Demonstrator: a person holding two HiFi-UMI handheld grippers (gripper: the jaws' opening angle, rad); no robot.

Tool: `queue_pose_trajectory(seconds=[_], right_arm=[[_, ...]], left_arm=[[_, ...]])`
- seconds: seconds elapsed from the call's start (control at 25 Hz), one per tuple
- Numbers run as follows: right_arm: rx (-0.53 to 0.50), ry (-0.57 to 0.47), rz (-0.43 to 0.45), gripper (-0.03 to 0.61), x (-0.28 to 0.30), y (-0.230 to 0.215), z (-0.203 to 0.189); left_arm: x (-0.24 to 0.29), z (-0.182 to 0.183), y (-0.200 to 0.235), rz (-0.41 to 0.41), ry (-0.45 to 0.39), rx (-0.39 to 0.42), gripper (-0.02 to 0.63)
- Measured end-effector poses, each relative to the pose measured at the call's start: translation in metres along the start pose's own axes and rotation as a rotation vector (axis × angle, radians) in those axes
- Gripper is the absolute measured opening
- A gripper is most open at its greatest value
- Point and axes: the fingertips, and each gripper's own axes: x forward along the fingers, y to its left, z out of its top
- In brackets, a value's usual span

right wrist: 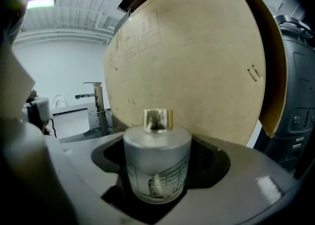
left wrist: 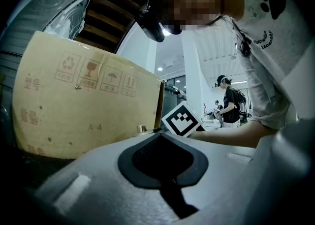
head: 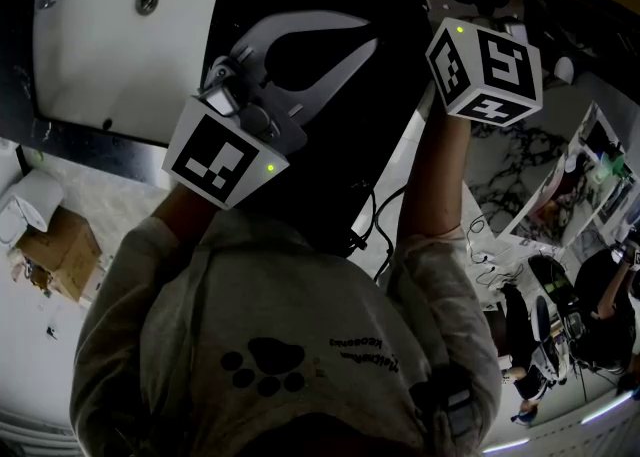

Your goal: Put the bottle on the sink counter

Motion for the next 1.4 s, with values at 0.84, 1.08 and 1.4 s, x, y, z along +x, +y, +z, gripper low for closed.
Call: queue_pose_trajectory(seconds=[0.84,1.08,1.4], right_arm=[[-0.029,0.074,-0.040,0.336,-0.003,0.004,-0.010],[-0.006,0.057,-0.060,0.376,-0.005,0.001,-0.008],[0.075,0.089,-0.153,0.397,-0.046,0.011,-0.024]], left_arm=[[-0.014,-0.001,0.003,0.008,-0.006,-0.027,0.003],[-0.018,0.007,0.000,-0.013,-0.019,-0.026,0.003],[-0.038,0.022,-0.001,-0.044,-0.023,0.007,0.003]])
